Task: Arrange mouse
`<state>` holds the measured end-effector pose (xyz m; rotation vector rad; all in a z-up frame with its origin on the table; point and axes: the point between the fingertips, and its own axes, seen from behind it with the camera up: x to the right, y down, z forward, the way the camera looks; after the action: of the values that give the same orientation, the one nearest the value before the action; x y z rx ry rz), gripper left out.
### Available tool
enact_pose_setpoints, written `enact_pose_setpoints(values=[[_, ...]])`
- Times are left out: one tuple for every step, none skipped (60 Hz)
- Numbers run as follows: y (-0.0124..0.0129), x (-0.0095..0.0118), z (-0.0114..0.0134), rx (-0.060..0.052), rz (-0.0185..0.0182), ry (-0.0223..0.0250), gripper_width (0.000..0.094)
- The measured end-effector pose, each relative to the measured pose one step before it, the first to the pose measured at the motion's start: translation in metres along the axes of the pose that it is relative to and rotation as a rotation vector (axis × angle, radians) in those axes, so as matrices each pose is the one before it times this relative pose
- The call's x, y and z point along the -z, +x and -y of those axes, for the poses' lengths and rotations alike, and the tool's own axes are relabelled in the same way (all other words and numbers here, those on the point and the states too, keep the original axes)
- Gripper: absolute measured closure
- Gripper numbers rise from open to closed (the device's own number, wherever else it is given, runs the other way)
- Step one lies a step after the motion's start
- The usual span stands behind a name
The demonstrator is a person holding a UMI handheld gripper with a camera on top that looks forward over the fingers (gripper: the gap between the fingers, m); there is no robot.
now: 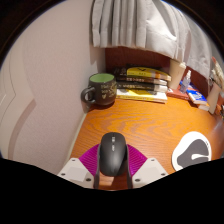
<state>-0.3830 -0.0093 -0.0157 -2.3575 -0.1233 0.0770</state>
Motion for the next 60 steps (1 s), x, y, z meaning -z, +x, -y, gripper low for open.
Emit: enact_pose_setpoints(values=[[-0.00005,-0.00029,0.00011,0.0021,0.00282,-0.00701,0.0555],[-0.00005,-0.00011,-0.0003,0.004,0.00278,-0.00909,0.0561],[-0.00004,-0.00007,0.00088,0.0034,0.00348,-0.00464,0.0579],[0.00006,-0.00026,0.00012,0.0047,0.00459,-0.00445,0.0579],[-0.00009,0.00015,0.00043,0.0042,0.00458,-0.00656,0.058],[0.00028,0.0006,0.00071,0.0051,0.0073,-0.00566,0.058],[-0.00046,0.00073,0.00065,0.0044,0.00888,-0.00685,0.058],[-0.00068,0.00176,0.00112,0.0038,0.01216,-0.00694,0.058],[-0.00086,0.00271,0.00298,0.0018,0.01382,-0.00109,0.0581],[-0.00048,0.00364,0.00442,0.0,0.01431,0.00389,0.0578],[0.00002,0.00439,0.00588,-0.0007,0.01291,0.00822,0.0577],[0.00044,0.00496,0.00696,0.001,0.01088,0.0109,0.0578],[0.00148,0.00607,0.00769,0.0043,0.0088,0.0123,0.0579],[0.00226,0.0066,0.00828,0.0068,0.0051,0.01365,0.0579],[0.00342,0.00715,0.00849,0.0081,0.00208,0.01341,0.0577],[0.00342,0.00697,0.00847,0.0058,-0.00154,0.01426,0.0578],[0.00466,0.00777,0.00942,0.0073,0.00166,0.01377,0.0577],[0.0046,0.00757,0.00938,0.0053,-0.00037,0.01378,0.0577],[0.00474,0.00785,0.0096,0.0037,-0.00011,0.01508,0.0577],[0.00497,0.00781,0.01004,0.0017,0.00021,0.01633,0.0577],[0.00528,0.00791,0.01045,0.0013,-0.00022,0.01849,0.0577],[0.00633,0.00799,0.01086,0.001,-0.00005,0.01984,0.0577],[0.00631,0.00817,0.00971,0.0015,-0.00185,0.01877,0.0576],[0.00668,0.00785,0.0097,-0.0002,-0.00273,0.01703,0.0577],[0.0068,0.00778,0.00909,-0.0009,-0.00309,0.01545,0.0578],[0.0071,0.00772,0.00913,-0.0005,-0.00253,0.01588,0.0577],[0.00744,0.00756,0.00906,-0.0002,-0.00299,0.01751,0.0577],[0.00775,0.00729,0.00901,-0.0007,-0.00426,0.01814,0.0577],[0.00823,0.00662,0.00837,-0.0008,-0.00623,0.01806,0.0577],[0.00836,0.00711,0.00742,-0.0007,-0.00564,0.01516,0.0577],[0.00842,0.00636,0.0069,-0.0005,-0.00633,0.0139,0.0576],[0.00852,0.00592,0.00617,0.0001,-0.00571,0.01243,0.0577],[0.00862,0.00538,0.00542,0.0003,-0.00537,0.01119,0.0577],[0.00852,0.00487,0.0046,-0.0001,-0.0057,0.00961,0.0575],[0.00876,0.00457,0.00381,0.0002,-0.00603,0.00846,0.0575],[0.00874,0.00409,0.00286,0.0008,-0.00652,0.00733,0.0575],[0.00856,0.00351,0.00178,0.0006,-0.00827,0.00929,0.0575],[0.0093,0.00283,0.00087,0.0009,-0.00742,0.00348,0.0575],[0.00894,0.00216,-0.00005,0.001,-0.00748,0.00185,0.0575],[0.00849,0.00168,-0.0011,0.0006,-0.00659,-0.00042,0.0576],[0.00828,0.001,-0.00188,-0.0003,-0.00544,-0.00097,0.0577],[0.00765,0.00025,-0.00278,-0.0018,-0.00385,-0.00223,0.0576],[0.00697,-0.00016,-0.00384,-0.0039,-0.00288,-0.00375,0.0576],[0.00666,-0.00067,-0.00436,-0.0052,-0.00204,-0.005,0.0576],[0.00668,-0.00082,-0.00559,-0.0048,-0.0018,-0.00767,0.0577],[0.00589,-0.00135,-0.00714,-0.0038,-0.00498,-0.00776,0.0576],[0.00675,-0.00111,-0.00732,-0.002,-0.00314,-0.01281,0.0576],[0.00627,-0.0019,-0.00769,-0.0001,-0.00412,-0.01337,0.0577],[0.0058,-0.00199,-0.00824,0.0004,-0.00502,-0.01265,0.0577],[0.00573,-0.0022,-0.00848,-0.0001,-0.00576,-0.01246,0.0577],[0.00517,-0.00232,-0.00882,-0.0021,-0.00581,-0.0125,0.0578],[0.00452,-0.00248,-0.00914,-0.0049,-0.0052,-0.01307,0.0578],[0.00401,-0.00257,-0.00941,-0.0068,-0.00476,-0.01316,0.0579],[0.00353,-0.00277,-0.00966,-0.0068,-0.0042,-0.01374,0.0579],[0.0027,-0.003,-0.00974,-0.0067,-0.00387,-0.0146,0.0579],[0.00152,-0.00253,-0.0104,-0.005,-0.00593,-0.01427,0.0579],[0.00256,-0.00318,-0.00937,-0.0033,-0.00312,-0.01467,0.058],[0.00292,-0.0036,-0.00966,-0.0025,-0.00282,-0.01268,0.0579],[0.00213,-0.00312,-0.0091,-0.0039,-0.00377,-0.01407,0.058],[0.00154,-0.00323,-0.00906,-0.0037,-0.00295,-0.01428,0.058]])
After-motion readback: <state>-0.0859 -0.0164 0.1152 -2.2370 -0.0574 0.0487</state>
